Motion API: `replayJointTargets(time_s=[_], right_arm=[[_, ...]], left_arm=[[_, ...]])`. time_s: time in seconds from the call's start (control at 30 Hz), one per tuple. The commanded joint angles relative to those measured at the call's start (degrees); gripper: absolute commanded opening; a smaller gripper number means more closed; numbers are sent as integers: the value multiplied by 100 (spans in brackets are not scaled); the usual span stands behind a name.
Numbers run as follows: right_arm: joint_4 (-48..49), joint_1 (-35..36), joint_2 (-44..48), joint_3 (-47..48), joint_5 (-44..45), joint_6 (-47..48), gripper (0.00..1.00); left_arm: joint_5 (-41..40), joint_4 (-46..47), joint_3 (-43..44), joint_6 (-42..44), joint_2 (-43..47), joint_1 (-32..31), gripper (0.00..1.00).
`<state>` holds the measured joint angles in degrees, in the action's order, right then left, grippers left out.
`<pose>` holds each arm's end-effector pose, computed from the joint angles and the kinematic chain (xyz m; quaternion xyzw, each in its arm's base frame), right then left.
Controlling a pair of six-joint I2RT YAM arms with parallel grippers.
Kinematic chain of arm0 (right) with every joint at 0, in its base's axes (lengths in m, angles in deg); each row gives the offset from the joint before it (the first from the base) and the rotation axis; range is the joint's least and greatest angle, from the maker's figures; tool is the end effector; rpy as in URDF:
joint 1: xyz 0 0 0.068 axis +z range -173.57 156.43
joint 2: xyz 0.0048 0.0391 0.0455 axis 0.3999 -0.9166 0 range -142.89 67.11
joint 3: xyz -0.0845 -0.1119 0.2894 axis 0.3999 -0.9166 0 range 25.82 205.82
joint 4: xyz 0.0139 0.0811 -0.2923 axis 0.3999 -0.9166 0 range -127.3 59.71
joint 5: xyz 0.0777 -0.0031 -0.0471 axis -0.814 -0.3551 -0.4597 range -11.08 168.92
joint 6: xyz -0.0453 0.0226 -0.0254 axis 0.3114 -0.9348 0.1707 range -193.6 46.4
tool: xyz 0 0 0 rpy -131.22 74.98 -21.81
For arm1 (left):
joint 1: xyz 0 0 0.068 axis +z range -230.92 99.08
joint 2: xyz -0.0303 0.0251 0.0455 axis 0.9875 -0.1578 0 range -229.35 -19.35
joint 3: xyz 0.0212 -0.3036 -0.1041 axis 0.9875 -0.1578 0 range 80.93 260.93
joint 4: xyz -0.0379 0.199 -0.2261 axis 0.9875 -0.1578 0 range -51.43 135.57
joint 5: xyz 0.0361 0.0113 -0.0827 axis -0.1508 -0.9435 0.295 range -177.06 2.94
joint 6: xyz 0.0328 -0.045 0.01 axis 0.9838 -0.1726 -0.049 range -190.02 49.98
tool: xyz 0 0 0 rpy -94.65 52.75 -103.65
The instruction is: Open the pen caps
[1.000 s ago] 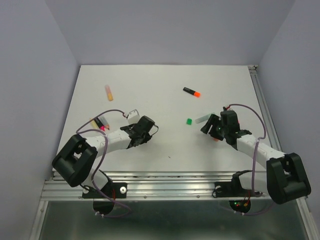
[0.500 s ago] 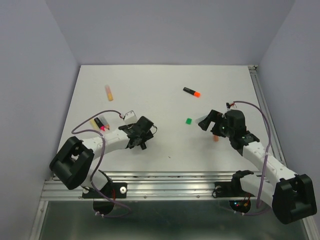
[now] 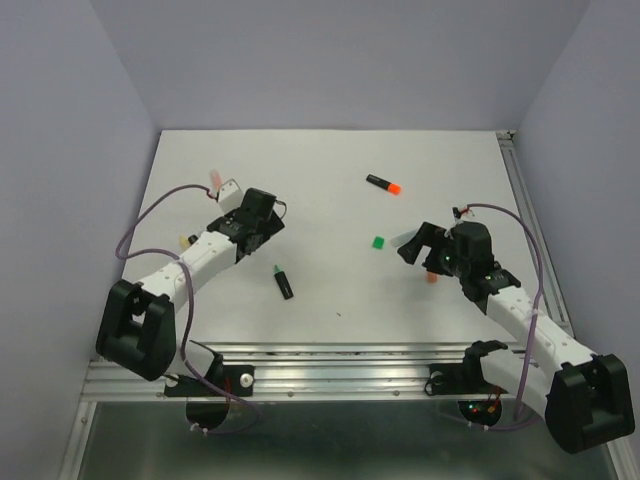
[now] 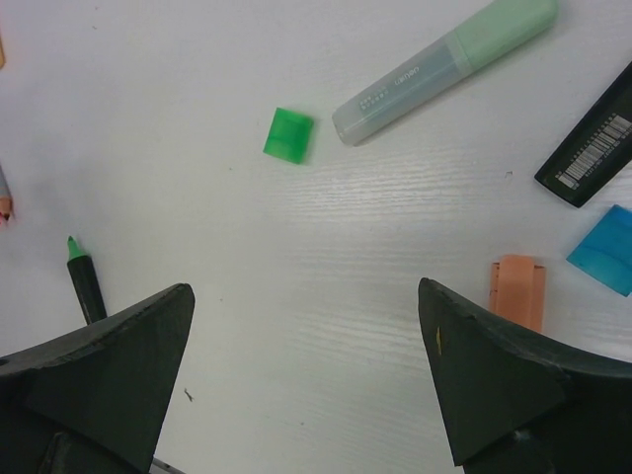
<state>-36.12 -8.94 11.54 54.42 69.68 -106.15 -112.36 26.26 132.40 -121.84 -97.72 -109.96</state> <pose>0.2140 0.0624 0.2335 0.0982 0.8704 0.2558 0.4090 0.2862 -0.1396 0.2645 -0.2589 0.8714 -0.0812 0.4087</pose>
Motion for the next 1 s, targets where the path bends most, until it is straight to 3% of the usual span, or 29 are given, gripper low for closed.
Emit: replayJointTargets(time_s=[0.0, 0.1, 0.3, 0.4, 0.63, 0.97], right_arm=[[38, -4, 20, -179, 115, 144, 100], [46, -4, -6, -214, 123, 153, 100], [117, -4, -24, -250, 45, 223, 100], [134, -4, -76, -241, 36, 241, 100], [47, -13, -253, -171, 36, 285, 100], [117, -13, -94, -232, 1, 311, 100]], left_arm=[[384, 454, 1204, 1242, -608, 1056, 99], [220, 87, 2093, 1463, -1536, 1583, 99], [-519, -1616, 5271, 1868, -3868, 2067, 99], [-223, -1770, 6066, 2095, -4502, 2383, 99], [840, -1208, 6245, 2692, -5021, 2860, 99], [887, -1092, 6541, 2984, -5592, 3009, 99]])
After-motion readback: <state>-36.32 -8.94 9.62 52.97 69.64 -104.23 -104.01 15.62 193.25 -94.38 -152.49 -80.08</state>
